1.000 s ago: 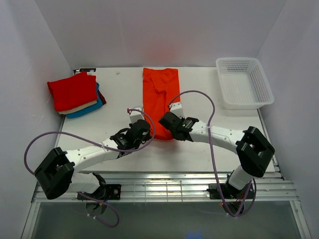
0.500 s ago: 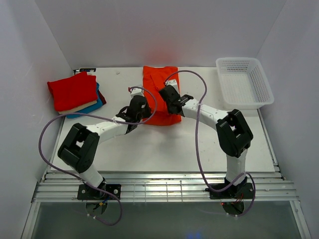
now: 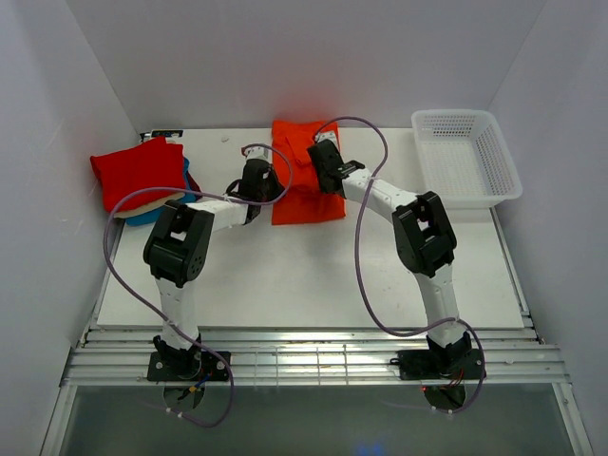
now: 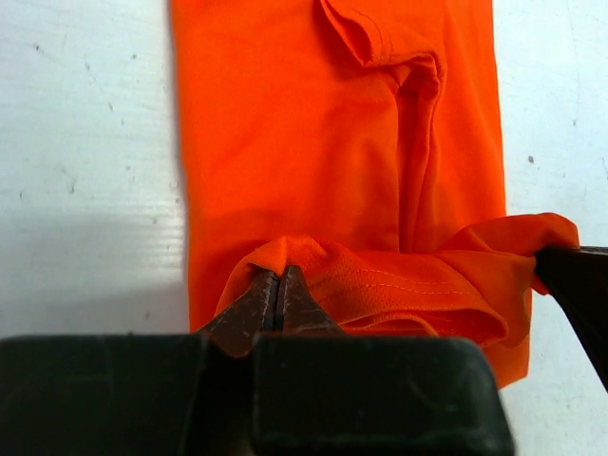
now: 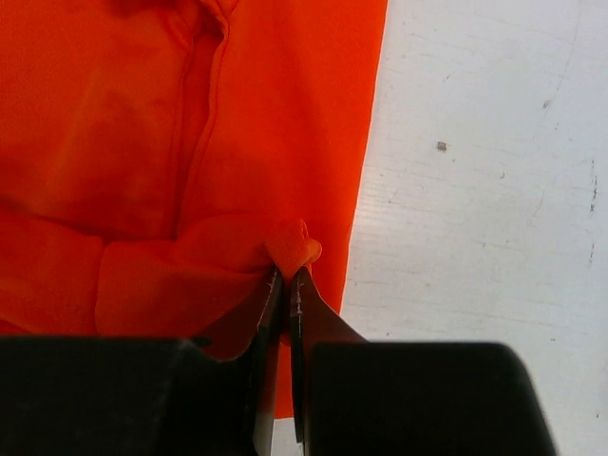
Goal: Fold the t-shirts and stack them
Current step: Fold the folded rectangular tshirt in 1/3 of the way
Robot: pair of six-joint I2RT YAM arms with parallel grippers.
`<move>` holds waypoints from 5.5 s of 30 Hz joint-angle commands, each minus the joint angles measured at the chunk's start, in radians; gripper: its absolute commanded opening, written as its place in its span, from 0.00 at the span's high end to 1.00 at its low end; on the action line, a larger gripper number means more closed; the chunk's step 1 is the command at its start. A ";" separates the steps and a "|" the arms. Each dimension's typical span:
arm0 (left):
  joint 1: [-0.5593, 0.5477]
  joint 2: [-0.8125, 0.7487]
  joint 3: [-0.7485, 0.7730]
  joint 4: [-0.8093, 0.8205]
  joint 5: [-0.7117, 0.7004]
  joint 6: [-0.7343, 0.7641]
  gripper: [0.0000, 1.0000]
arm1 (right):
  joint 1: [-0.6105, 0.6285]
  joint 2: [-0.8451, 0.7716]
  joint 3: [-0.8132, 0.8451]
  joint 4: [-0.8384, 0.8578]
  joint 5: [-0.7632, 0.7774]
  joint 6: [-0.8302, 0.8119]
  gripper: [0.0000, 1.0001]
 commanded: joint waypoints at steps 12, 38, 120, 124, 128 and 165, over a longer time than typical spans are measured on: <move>0.039 0.117 0.265 0.091 -0.038 0.044 0.60 | -0.043 0.108 0.169 0.255 0.117 -0.101 0.56; -0.119 0.100 0.062 0.220 -0.046 0.077 1.00 | -0.016 -0.022 -0.094 0.268 -0.295 -0.046 0.92; -0.944 -0.610 -0.780 -0.127 -0.635 -0.381 1.00 | 0.653 -0.505 -0.919 -0.120 0.225 0.730 0.92; -0.956 -0.591 -0.764 -0.141 -0.644 -0.392 1.00 | 0.617 -0.495 -0.956 -0.054 0.225 0.700 0.92; -0.967 -0.591 -0.754 -0.158 -0.655 -0.400 1.00 | 0.597 -0.482 -0.954 -0.028 0.240 0.675 0.92; -0.207 -0.875 -0.021 -0.085 0.499 0.173 0.19 | 0.057 -0.689 0.155 -0.073 -0.956 -0.237 0.00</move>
